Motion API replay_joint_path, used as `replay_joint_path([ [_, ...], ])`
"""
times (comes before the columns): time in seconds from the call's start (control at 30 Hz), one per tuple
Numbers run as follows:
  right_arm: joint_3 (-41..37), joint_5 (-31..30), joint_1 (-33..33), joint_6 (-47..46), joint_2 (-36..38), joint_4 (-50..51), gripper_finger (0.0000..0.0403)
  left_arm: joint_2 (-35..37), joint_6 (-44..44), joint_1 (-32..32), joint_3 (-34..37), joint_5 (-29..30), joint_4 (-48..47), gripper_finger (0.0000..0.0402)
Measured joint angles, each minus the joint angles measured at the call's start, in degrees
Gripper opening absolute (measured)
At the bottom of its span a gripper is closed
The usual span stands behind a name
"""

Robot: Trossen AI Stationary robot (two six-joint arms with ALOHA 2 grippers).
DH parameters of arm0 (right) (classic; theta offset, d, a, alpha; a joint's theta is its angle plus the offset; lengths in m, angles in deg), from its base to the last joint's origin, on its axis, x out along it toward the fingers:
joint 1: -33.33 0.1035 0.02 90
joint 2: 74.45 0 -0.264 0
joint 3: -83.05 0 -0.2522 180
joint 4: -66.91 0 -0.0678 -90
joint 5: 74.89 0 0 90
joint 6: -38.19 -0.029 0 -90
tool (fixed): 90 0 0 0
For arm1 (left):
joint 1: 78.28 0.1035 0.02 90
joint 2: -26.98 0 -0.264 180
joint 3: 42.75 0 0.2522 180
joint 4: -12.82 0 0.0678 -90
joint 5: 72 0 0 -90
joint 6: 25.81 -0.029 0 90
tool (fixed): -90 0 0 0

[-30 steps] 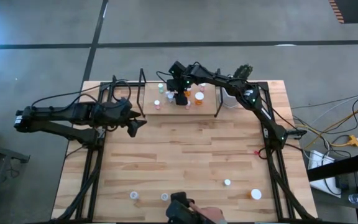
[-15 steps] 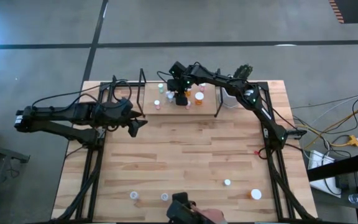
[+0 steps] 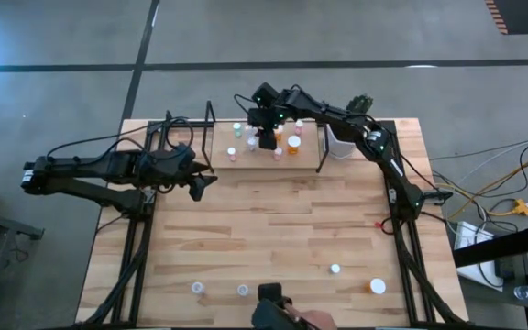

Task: Pick and place medicine bottles onto shelf by color
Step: Adjust the transparent pill bottle on the shelf

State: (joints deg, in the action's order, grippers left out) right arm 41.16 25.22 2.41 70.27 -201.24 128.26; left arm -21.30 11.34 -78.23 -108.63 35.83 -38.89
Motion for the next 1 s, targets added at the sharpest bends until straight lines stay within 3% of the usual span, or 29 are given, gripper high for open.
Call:
replay_joint_path([
  [0.23, 0.02, 1.77, 0.17, -4.31, 5.85, -1.77, 0.0139, 0.01, -1.79, 0.01, -3.81, 2.69, 0.51, 0.0242],
  [0.47, -3.10, 21.63, 2.67, -11.81, 13.37, -5.18, 0.0131, -0.27, -12.65, 1.30, -7.31, 3.58, 8.77, 0.0242],
  [0.63, -10.56, 24.83, 7.34, -12.58, 18.85, -8.40, 0.0118, -1.29, -16.74, 3.61, -10.04, 3.39, 9.13, 0.0242],
  [0.9, -22.14, 24.83, 11.19, -21.01, 26.63, -25.86, 0.0117, -2.72, -18.17, 8.33, -10.41, -11.34, 11.01, 0.0242],
  [1.0, -25.01, 24.78, 11.17, -23.92, 28.20, -30.00, 0.0114, -4.11, -22.22, 9.03, -10.37, -12.36, 11.31, 0.0242],
])
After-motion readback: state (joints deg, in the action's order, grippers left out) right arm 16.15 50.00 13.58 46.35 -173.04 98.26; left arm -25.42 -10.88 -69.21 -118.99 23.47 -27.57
